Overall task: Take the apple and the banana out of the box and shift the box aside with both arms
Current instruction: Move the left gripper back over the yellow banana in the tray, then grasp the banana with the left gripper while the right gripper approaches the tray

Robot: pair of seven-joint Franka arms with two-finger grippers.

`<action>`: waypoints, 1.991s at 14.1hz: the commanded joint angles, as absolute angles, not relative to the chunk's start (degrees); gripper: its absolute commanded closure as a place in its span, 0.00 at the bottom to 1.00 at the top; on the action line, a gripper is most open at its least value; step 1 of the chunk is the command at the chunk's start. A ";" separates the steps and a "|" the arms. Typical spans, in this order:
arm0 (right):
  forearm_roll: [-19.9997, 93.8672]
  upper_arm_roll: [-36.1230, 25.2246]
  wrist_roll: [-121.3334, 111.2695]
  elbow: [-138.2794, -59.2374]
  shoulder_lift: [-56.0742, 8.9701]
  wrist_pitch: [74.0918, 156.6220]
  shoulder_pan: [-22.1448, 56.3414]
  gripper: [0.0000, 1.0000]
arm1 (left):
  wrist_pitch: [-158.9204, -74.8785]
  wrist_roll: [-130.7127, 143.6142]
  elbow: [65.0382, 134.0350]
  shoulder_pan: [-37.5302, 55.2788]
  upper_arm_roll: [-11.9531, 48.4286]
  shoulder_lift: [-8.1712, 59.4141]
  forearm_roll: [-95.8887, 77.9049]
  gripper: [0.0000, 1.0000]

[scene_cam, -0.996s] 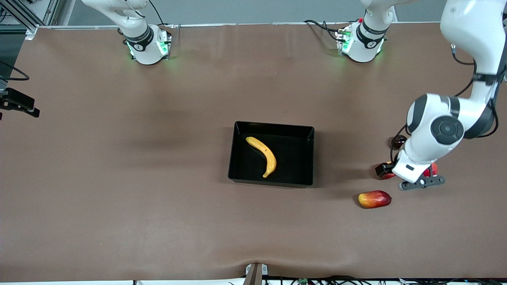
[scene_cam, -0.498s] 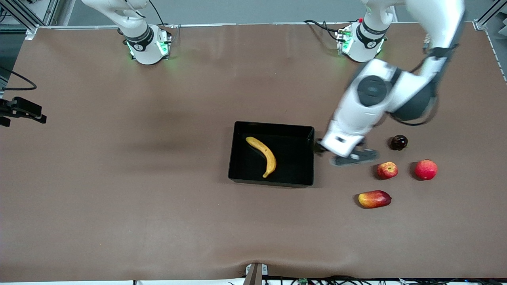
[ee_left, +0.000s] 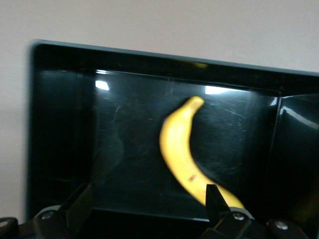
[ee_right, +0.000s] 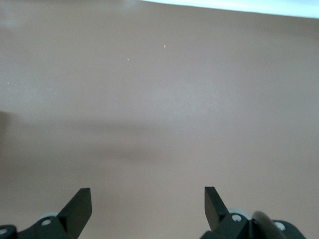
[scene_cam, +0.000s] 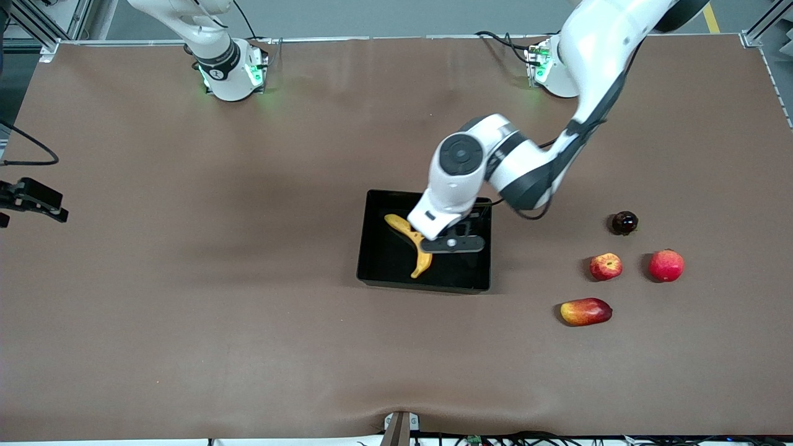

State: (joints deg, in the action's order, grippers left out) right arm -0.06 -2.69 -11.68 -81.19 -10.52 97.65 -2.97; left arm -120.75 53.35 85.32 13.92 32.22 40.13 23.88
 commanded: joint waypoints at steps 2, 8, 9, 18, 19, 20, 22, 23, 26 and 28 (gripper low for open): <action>1.84 -2.46 -8.80 -80.86 -13.35 101.16 -2.20 0.00 | -126.10 57.56 79.37 23.35 24.90 47.19 25.93 0.00; 2.29 -2.72 -7.91 -80.77 -14.33 102.22 -3.60 0.00 | -130.25 57.66 79.54 26.89 20.57 51.85 25.84 0.14; 2.37 -2.72 -7.82 -80.77 -14.50 102.39 -3.69 0.00 | -130.25 57.31 79.72 26.89 20.57 51.86 25.93 0.42; 5.18 -2.46 1.82 -81.91 -17.04 101.95 1.22 0.00 | -124.12 56.69 79.45 25.93 20.74 44.75 26.37 1.00; 5.97 -2.55 3.59 -81.91 -17.75 102.13 2.54 0.00 | -122.88 56.43 79.45 25.75 20.92 43.43 26.19 1.00; 7.02 -2.55 5.00 -81.91 -18.19 102.22 3.51 0.00 | -121.22 56.43 79.45 25.58 20.74 41.33 25.84 1.00; 9.57 -2.46 6.76 -81.91 -18.72 103.62 5.00 0.00 | -117.26 53.46 79.45 23.13 21.09 37.37 25.32 1.00; 10.28 -2.55 7.55 -81.91 -19.16 103.80 5.53 0.00 | -116.03 50.65 79.54 21.20 21.35 35.70 24.88 1.00; 10.37 -2.55 9.49 -83.92 -20.56 104.41 8.69 0.00 | -111.81 37.67 79.63 15.14 21.27 32.44 23.20 1.00; 10.37 -2.55 13.42 -87.52 -22.05 109.74 12.29 0.00 | -110.57 26.68 79.72 10.13 21.18 31.82 23.47 1.00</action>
